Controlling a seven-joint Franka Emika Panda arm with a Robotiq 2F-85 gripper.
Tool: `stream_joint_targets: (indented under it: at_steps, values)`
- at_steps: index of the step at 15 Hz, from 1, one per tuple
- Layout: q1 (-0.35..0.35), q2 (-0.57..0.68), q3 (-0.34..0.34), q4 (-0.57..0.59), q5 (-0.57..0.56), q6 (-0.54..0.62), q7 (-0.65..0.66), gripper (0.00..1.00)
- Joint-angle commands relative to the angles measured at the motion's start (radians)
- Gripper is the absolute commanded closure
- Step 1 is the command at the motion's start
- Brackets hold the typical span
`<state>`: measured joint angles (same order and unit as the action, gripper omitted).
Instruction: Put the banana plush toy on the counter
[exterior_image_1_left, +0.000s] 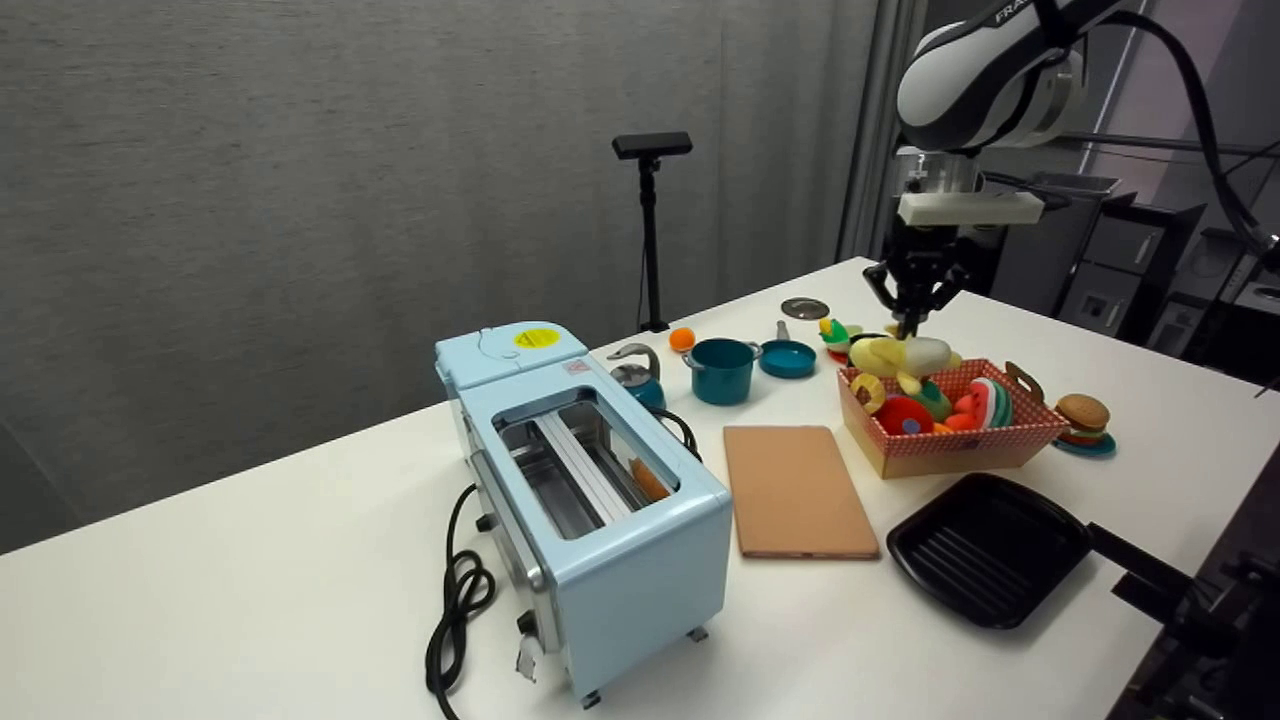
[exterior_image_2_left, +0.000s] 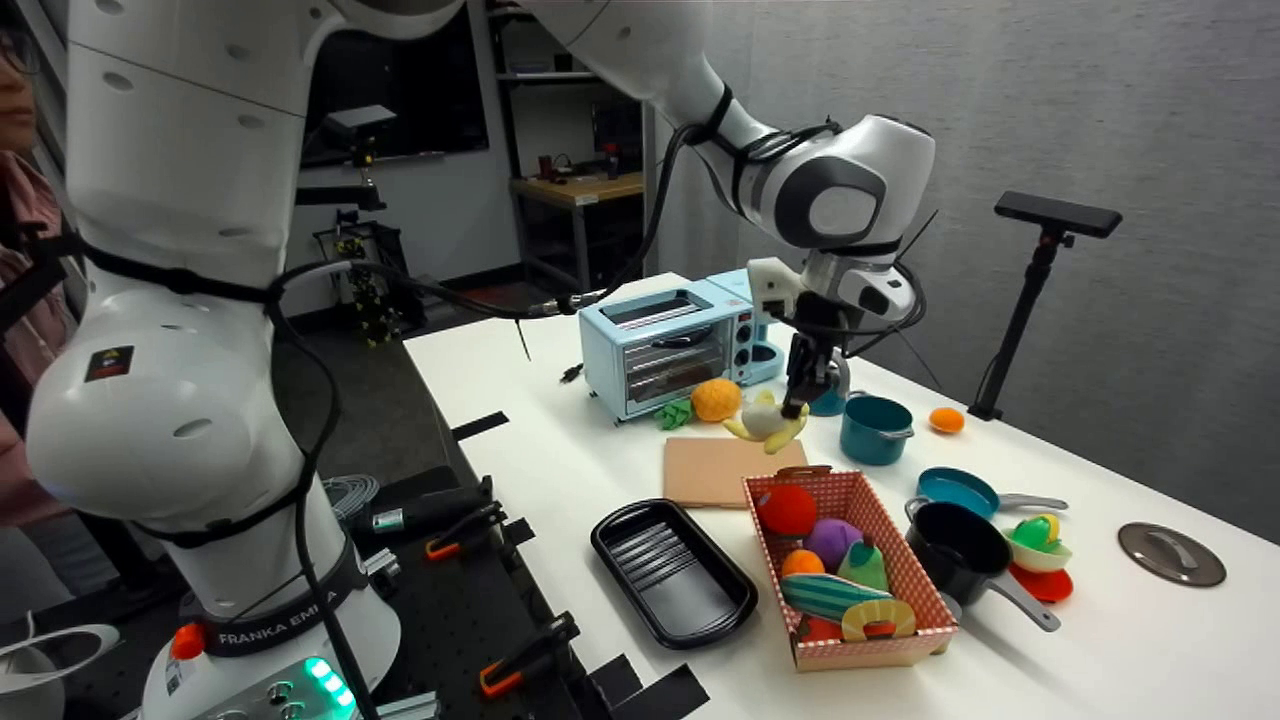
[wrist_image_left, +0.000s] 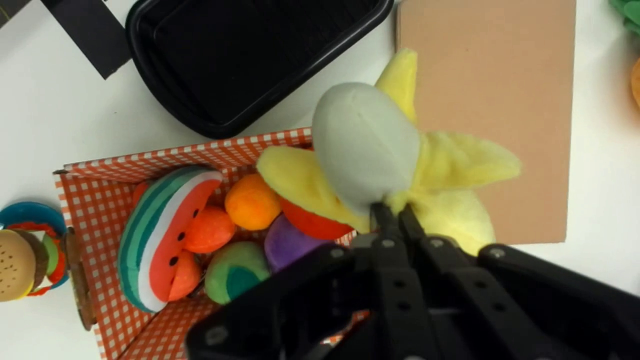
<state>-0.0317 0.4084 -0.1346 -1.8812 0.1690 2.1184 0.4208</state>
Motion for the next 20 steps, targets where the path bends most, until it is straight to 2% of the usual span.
stream_joint_targets:
  at_steps: [1, 11, 20]
  values:
    - [0.035, 0.054, 0.015, 0.116, -0.062, -0.104, 0.049, 0.99]
    - [0.101, 0.201, 0.052, 0.347, -0.125, -0.235, 0.044, 0.99]
    - [0.151, 0.316, 0.062, 0.479, -0.137, -0.313, 0.036, 0.99]
